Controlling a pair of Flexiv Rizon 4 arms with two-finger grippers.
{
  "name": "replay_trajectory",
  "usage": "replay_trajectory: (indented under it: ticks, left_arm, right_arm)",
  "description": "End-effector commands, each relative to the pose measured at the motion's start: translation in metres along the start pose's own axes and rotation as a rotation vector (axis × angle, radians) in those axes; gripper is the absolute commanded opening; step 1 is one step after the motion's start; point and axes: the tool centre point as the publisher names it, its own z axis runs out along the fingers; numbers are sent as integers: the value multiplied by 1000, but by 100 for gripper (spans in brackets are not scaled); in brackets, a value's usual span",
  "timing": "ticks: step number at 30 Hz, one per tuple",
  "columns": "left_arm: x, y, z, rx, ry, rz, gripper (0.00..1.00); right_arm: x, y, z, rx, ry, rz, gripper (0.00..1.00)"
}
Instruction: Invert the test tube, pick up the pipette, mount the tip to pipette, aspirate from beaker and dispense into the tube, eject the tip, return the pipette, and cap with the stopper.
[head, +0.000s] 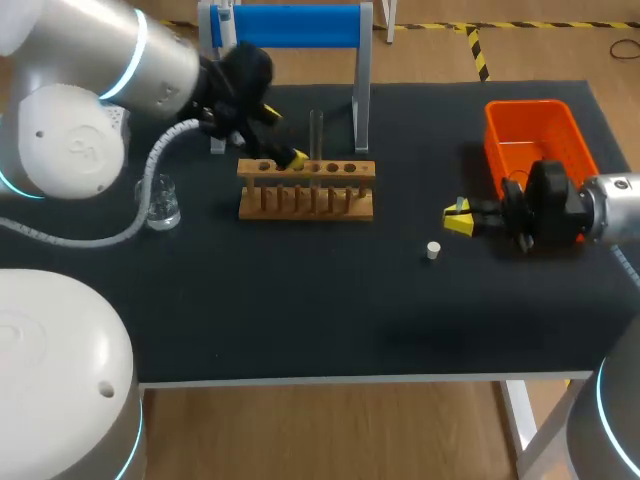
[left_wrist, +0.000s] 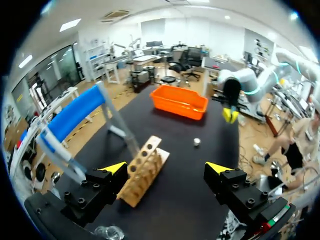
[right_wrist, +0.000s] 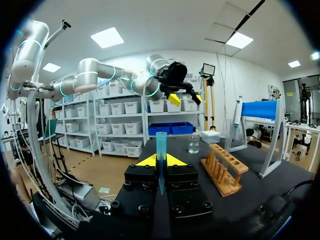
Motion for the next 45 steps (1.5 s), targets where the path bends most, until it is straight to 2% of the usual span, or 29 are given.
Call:
replay_trajectory:
  ticks: [1, 6, 13, 26, 37, 45]
  left_arm:
    - [-24, 21, -12, 12, -135, -82, 100]
    - [-55, 30, -21, 9, -261, -164, 100]
    - [-86, 32, -29, 33, -372, -233, 100]
    - [-135, 37, -17, 69, -602, -407, 100]
    - [-171, 37, -8, 136, -756, -465, 100]
    - [-193, 22, 1, 182, -836, -450, 100]
  right_arm:
    - [1, 1, -1, 2, 0, 0, 0]
    - [1, 1, -1, 2, 0, 0, 0]
    - [1, 1, -1, 2, 0, 0, 0]
    - [1, 1, -1, 2, 0, 0, 0]
    - [1, 1, -1, 2, 0, 0, 0]
    - [1, 1, -1, 2, 0, 0, 0]
